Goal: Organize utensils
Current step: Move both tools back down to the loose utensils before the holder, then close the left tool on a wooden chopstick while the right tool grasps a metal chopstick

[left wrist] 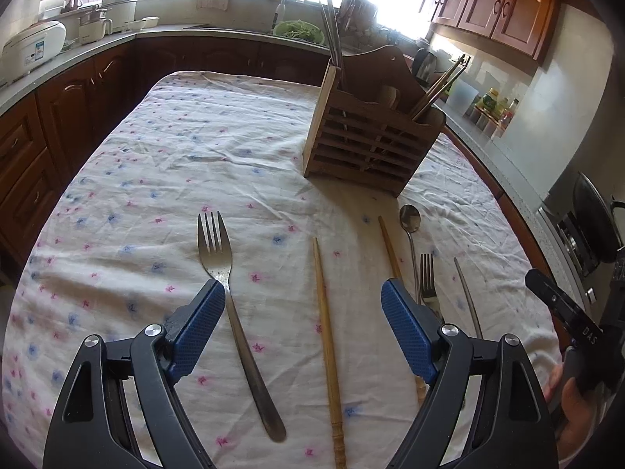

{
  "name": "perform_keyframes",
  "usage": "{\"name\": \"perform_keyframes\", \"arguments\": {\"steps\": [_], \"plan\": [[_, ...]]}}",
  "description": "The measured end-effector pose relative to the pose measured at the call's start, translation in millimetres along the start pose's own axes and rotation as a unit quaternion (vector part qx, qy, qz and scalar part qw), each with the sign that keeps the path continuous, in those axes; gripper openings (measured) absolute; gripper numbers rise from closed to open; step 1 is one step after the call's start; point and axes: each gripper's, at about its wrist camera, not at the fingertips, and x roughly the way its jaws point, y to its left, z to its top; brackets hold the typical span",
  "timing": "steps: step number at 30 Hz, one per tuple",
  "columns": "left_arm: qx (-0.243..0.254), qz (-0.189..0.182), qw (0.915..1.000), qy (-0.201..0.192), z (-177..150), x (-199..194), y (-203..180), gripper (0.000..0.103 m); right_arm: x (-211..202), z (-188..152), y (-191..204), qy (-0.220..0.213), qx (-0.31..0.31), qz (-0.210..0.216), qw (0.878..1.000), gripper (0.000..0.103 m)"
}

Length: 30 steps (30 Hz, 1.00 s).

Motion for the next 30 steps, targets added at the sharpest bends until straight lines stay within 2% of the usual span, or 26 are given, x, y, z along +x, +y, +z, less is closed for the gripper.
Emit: {"name": "perform_keyframes", "arguments": {"steps": [2,4,6,8,10,13,17,19,22,26,28,30], "plan": [[0.004,0.001,1.0000,0.005,0.9,3.9,-1.7,0.084,3.4,-0.5,0.0,0.006,0.000,0.000,1.000,0.083],[0.012,-0.001,0.9998,0.015,2.0,9.9,-4.5,0.084,8.3,-0.8,-0.2,0.015,0.000,-0.001,1.000,0.072],[0.019,-0.002,0.9995,0.027,3.8,16.3,-7.6,0.084,14.6,-1.2,-1.5,0.026,0.001,-0.001,1.000,0.066],[0.025,-0.007,0.9990,0.036,5.3,22.7,-11.0,0.079,20.8,-1.6,-3.1,0.037,0.003,0.000,0.999,0.059],[0.033,-0.009,0.9981,0.051,6.7,32.3,-14.4,0.068,26.2,-1.8,-3.9,0.046,0.004,0.001,0.999,0.053],[0.042,-0.009,0.9965,0.072,8.9,47.1,-18.1,0.055,35.2,-1.8,-4.7,0.061,0.004,0.001,0.998,0.048],[0.050,-0.005,0.9949,0.088,12.4,61.5,-19.8,0.051,48.7,-1.2,-5.8,0.079,0.002,-0.002,0.997,0.042],[0.051,-0.006,0.9942,0.095,15.6,67.8,-20.1,0.043,56.6,-0.4,-6.7,0.090,0.000,-0.005,0.996,0.035],[0.054,-0.003,0.9934,0.102,19.7,75.4,-20.3,0.042,69.6,1.6,-7.8,0.104,-0.005,-0.007,0.995,0.028],[0.059,0.000,0.9916,0.115,22.8,86.9,-21.5,0.039,86.1,3.3,-7.4,0.121,-0.015,-0.015,0.992,0.027],[0.060,-0.003,0.9900,0.127,21.4,93.7,-21.3,0.032,94.6,1.5,-5.8,0.134,-0.025,-0.023,0.990,0.026],[0.071,0.005,0.9901,0.121,19.8,94.8,-24.9,0.032,98.5,0.4,-2.6,0.133,-0.041,-0.033,0.990,0.024]]}}
